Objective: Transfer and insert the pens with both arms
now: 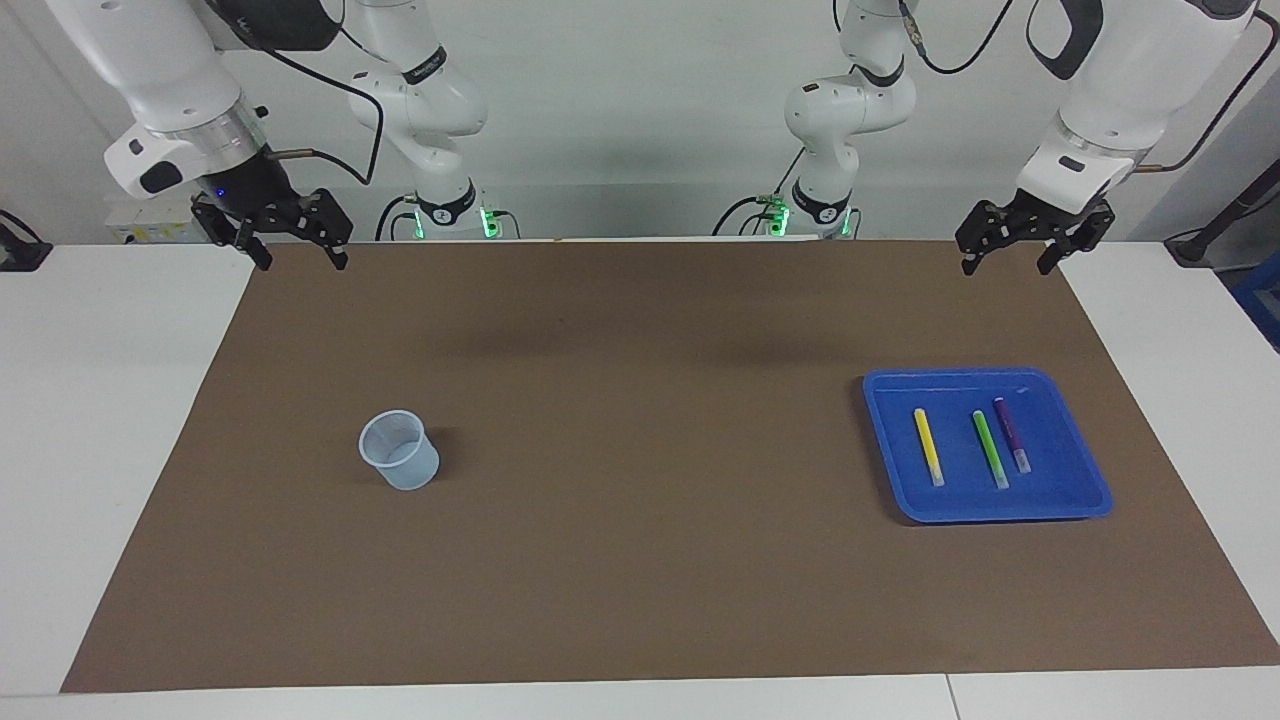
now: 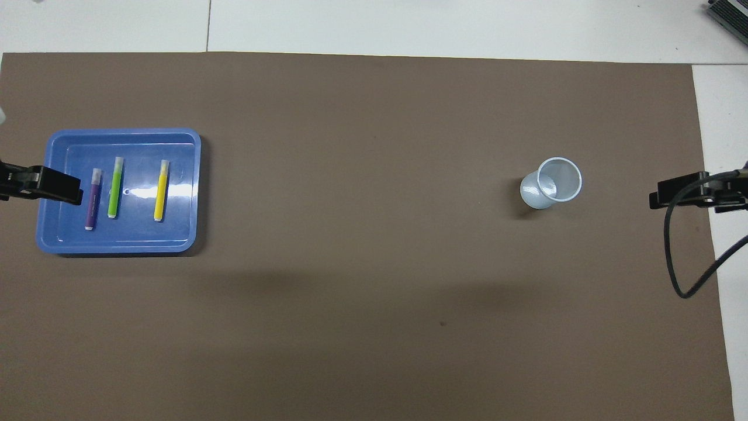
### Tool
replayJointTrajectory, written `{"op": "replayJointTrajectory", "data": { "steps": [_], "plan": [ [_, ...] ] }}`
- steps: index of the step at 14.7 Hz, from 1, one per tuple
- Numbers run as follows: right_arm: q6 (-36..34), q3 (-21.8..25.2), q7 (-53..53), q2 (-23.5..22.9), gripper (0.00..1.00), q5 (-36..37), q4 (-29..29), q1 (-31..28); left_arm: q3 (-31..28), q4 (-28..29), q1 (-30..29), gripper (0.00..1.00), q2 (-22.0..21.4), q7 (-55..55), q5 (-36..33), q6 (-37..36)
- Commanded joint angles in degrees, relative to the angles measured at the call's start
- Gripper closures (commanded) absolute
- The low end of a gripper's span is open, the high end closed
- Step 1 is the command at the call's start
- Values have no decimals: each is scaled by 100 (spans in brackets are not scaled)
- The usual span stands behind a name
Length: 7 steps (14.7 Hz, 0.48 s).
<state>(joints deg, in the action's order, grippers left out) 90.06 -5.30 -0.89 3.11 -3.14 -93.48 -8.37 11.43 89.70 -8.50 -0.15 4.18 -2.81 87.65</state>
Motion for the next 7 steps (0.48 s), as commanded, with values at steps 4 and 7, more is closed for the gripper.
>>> {"op": "replayJointTrajectory", "data": {
  "steps": [4,7],
  "plan": [
    [126,-23,160,111,0,-72,-153,-50,-36,215,6,0,-187,-49,70,59],
    [82,-23,151,146,0,-99,-153,-77,-36,215,6,0,-187,-49,70,59]
  ]
}}
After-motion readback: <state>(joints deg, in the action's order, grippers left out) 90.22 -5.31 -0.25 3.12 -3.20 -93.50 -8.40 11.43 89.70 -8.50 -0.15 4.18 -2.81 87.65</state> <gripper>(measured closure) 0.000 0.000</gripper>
